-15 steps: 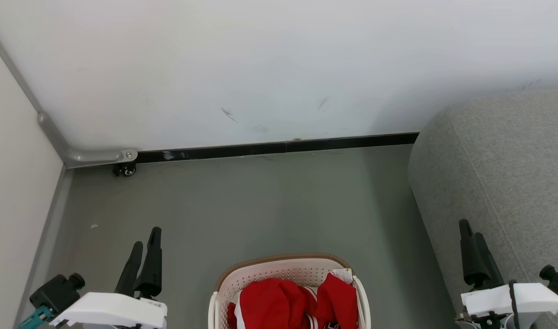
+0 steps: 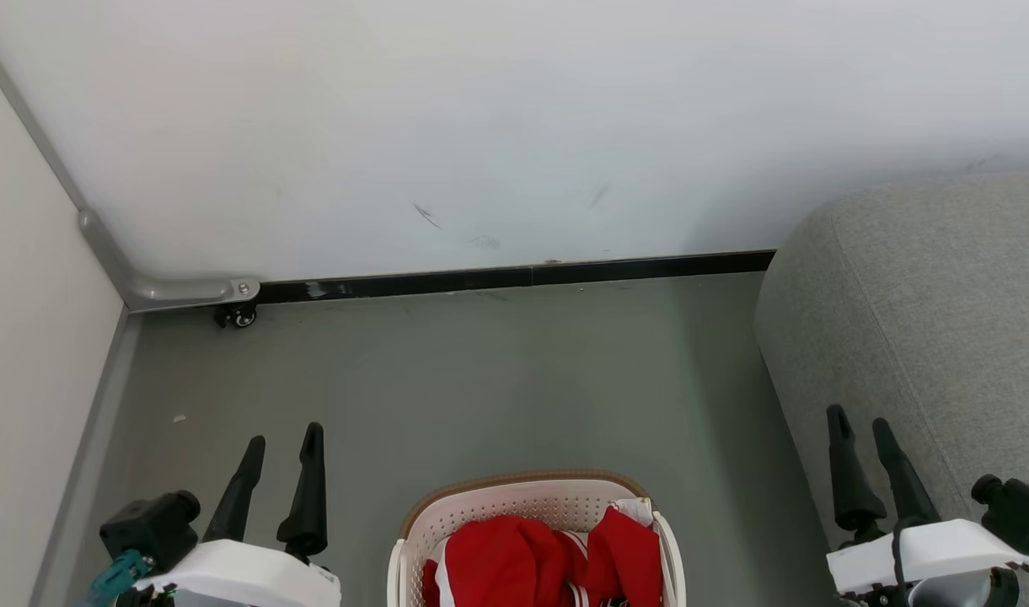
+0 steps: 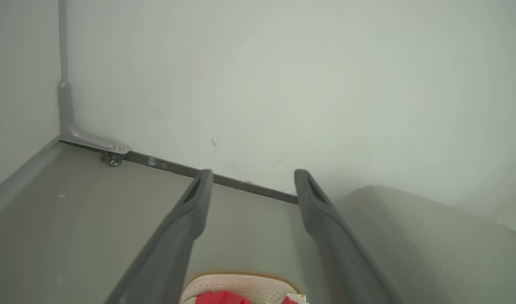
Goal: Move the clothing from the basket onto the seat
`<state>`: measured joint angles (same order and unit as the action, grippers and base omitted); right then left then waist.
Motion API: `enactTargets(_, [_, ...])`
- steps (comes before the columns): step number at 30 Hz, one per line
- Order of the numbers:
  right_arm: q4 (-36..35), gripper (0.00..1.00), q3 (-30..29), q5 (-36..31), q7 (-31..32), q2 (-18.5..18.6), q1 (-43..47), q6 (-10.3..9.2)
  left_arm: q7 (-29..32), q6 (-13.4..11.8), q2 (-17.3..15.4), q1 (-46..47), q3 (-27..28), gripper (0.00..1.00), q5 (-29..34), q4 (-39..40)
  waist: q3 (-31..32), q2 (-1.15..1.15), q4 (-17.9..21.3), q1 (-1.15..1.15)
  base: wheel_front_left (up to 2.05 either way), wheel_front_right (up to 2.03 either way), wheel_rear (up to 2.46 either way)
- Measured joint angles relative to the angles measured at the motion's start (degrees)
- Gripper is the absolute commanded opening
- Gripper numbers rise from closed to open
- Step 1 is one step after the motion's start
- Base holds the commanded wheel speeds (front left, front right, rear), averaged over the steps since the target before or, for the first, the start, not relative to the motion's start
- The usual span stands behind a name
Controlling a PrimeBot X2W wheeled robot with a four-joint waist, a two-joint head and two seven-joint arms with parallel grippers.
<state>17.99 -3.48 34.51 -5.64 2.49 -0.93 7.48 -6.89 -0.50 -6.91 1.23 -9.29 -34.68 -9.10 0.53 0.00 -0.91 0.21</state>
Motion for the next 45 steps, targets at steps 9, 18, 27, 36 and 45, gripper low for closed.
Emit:
enactTargets(9, [-0.2, 1.00, -0.4, -10.6, -1.0, -0.2, 0.1, 0.00, -1.8, -3.0, 0.0, -0.1, -1.9, 1.00, 8.4, -0.2, 0.0, 0.00, -0.2, -0.13, 0.00, 0.00, 0.00])
enactTargets(18, [-0.1, 1.00, -1.1, -19.4, -2.0, -0.3, 0.8, 0.00, -3.8, -4.7, 0.1, -0.1, -3.7, 1.00, 15.7, -1.2, 0.0, 0.00, -0.3, -0.16, 0.00, 0.00, 0.00])
enactTargets(27, [-0.1, 1.00, -0.4, -26.0, -3.4, -0.3, 0.9, 0.00, -5.6, -6.6, 0.1, -1.0, -4.9, 1.00, 23.0, -2.1, -0.1, 0.00, -0.5, -0.17, 0.00, 0.00, 0.00])
enactTargets(36, [0.1, 1.00, 0.4, -32.1, -5.0, -0.2, 0.9, 0.00, -7.3, -8.1, -0.2, -1.0, -6.2, 1.00, 30.0, -3.5, -0.1, 0.00, -0.5, -0.17, 0.00, 0.00, 0.00])
enactTargets(45, [0.3, 1.00, 0.5, -32.0, -5.0, -0.2, 1.0, 0.00, -7.5, -8.2, 0.0, -1.0, -5.6, 1.00, 29.8, -4.6, -0.3, 0.00, -0.5, -0.17, 0.00, 0.00, 0.00])
